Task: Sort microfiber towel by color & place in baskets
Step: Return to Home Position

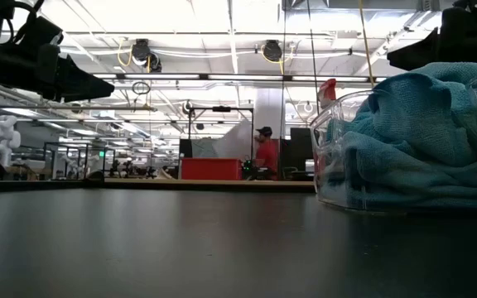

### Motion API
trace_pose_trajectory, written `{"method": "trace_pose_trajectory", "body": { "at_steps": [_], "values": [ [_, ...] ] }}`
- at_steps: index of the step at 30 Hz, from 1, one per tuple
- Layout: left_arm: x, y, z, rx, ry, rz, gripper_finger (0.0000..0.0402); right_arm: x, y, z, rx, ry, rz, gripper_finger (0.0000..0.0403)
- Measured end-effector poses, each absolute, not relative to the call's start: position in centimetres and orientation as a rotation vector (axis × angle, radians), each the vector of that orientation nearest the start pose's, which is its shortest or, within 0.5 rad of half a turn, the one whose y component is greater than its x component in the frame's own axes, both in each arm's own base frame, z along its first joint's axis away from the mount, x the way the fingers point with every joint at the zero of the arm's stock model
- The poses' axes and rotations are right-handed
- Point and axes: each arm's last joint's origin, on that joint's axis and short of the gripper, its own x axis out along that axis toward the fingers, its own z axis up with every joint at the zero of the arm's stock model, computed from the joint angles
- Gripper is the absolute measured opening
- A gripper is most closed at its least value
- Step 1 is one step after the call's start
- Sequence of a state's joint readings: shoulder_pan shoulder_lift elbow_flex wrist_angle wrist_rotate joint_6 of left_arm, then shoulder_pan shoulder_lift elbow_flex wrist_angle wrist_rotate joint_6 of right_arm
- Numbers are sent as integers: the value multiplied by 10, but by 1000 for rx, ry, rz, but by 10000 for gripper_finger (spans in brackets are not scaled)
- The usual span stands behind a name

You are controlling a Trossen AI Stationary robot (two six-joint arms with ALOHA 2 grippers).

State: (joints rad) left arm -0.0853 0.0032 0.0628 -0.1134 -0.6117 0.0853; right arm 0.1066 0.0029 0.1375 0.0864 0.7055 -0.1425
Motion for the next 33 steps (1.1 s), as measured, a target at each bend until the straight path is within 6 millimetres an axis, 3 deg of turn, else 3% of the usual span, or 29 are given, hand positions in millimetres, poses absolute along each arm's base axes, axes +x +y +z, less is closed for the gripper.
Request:
{"method": "trace_pose_trajectory", "body": {
  "at_steps": [33],
  "values": [
    [89, 9, 174, 102, 74, 523, 263, 80, -10, 216, -49, -163, -609, 132]
  ]
}}
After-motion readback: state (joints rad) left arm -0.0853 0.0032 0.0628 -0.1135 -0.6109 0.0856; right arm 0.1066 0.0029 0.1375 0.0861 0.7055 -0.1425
